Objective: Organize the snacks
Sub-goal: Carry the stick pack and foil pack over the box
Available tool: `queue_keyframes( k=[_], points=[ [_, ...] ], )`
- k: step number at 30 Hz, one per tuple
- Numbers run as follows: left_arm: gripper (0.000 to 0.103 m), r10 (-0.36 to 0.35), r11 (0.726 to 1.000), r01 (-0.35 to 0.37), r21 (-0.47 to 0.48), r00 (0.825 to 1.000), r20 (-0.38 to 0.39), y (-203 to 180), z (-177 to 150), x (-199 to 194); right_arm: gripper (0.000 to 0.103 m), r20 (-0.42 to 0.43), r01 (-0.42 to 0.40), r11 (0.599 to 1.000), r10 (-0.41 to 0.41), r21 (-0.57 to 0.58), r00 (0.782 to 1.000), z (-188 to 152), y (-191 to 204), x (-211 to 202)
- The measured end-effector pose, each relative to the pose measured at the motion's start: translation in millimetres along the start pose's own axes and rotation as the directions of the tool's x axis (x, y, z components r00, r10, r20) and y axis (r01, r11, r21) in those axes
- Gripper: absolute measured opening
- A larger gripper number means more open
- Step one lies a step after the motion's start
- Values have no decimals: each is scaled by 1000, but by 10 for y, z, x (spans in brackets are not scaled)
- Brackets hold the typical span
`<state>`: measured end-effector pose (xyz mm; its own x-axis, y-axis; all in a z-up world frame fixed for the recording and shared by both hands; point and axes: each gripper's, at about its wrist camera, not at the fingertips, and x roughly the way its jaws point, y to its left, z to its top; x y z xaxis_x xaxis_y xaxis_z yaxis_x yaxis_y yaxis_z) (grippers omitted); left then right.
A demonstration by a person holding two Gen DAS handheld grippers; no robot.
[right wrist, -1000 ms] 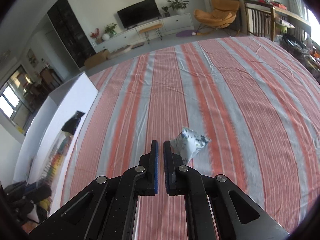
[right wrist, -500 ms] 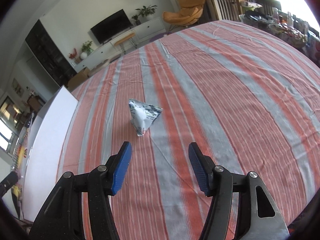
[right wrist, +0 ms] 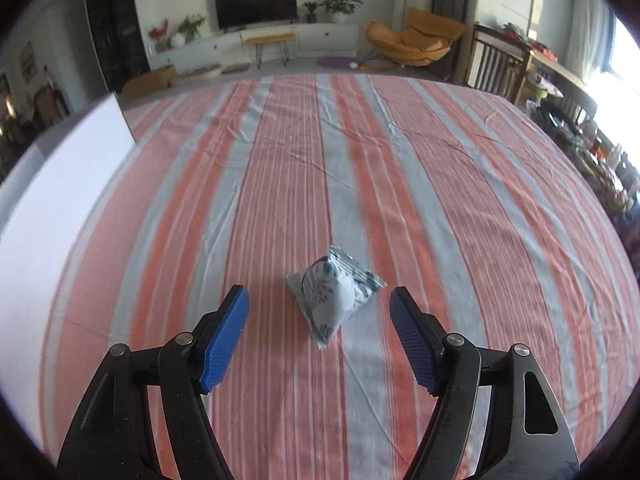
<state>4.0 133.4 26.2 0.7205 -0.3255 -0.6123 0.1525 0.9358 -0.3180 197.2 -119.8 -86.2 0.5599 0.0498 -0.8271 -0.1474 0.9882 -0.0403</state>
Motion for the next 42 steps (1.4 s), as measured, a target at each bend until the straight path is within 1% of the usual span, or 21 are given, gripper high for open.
queue_keyframes(
  k=[1,2,6,7,9,11,13,14,19,20,22,24,25,26,30,34,35,37,38,40,42],
  points=[
    [13,2,1000,-2,-1,1000,5,25,2,-28,53,-35,1,1000,-1,26,999,9,-27,132],
    [13,8,1000,-8,1,1000,10,45,-1,-59,43,-24,-20,997,22,76,999,7,-99,165],
    [13,54,999,-54,4,998,26,174,-9,-141,31,1,-87,983,88,163,996,-75,-305,137],
    [13,54,999,-53,-9,998,23,220,2,-154,25,15,-110,976,109,190,994,-105,-362,92],
    [13,47,997,-46,-58,999,23,389,54,-201,22,50,-169,959,162,227,986,-132,-434,-52],
    [13,52,993,-48,-112,998,35,580,103,-301,17,88,-226,949,212,219,973,-77,-394,-263],
    [13,107,987,-98,-129,993,58,760,134,-439,7,125,-302,933,282,197,951,43,-253,-509],
    [13,139,983,-129,-133,988,68,847,139,-510,5,144,-344,921,321,181,936,108,-148,-640],
    [13,246,953,-226,-201,966,81,1264,43,-796,5,193,-506,861,488,56,851,300,477,-1127],
    [13,258,949,-237,-206,963,81,1304,5,-832,6,187,-504,863,490,37,851,318,559,-1160],
    [13,271,946,-250,-207,959,81,1351,-70,-879,10,157,-449,894,444,-5,882,329,658,-1121],
    [13,274,946,-253,-202,958,82,1349,-132,-874,46,146,-371,929,367,-2,919,274,633,-992],
    [13,271,947,-251,-201,959,81,1348,-161,-864,72,158,-324,946,318,15,935,226,589,-923],
    [13,264,948,-243,-203,961,79,1351,-186,-846,73,167,-280,960,273,24,948,185,547,-836],
    [13,227,956,-211,-206,972,62,1323,-191,-724,74,37,-217,976,218,-25,975,102,616,-233],
    [13,210,960,-196,-199,976,51,1265,-200,-691,69,-42,-156,984,153,-87,987,-24,786,374],
    [13,213,960,-199,-195,976,50,1261,-207,-696,46,49,-127,986,132,-106,990,-66,786,338],
    [13,230,957,-217,-193,972,43,1282,-226,-688,29,69,-145,988,149,-50,987,-75,699,334],
    [13,236,954,-224,-198,971,36,1304,-202,-673,26,65,-167,986,168,-19,984,-68,642,323],
    [13,240,950,-231,-212,970,21,1372,-225,-635,25,60,-189,982,188,7,980,-67,562,283],
    [13,243,946,-234,-224,970,14,1426,-238,-607,25,73,-243,968,239,60,968,-70,464,179]
  ],
)
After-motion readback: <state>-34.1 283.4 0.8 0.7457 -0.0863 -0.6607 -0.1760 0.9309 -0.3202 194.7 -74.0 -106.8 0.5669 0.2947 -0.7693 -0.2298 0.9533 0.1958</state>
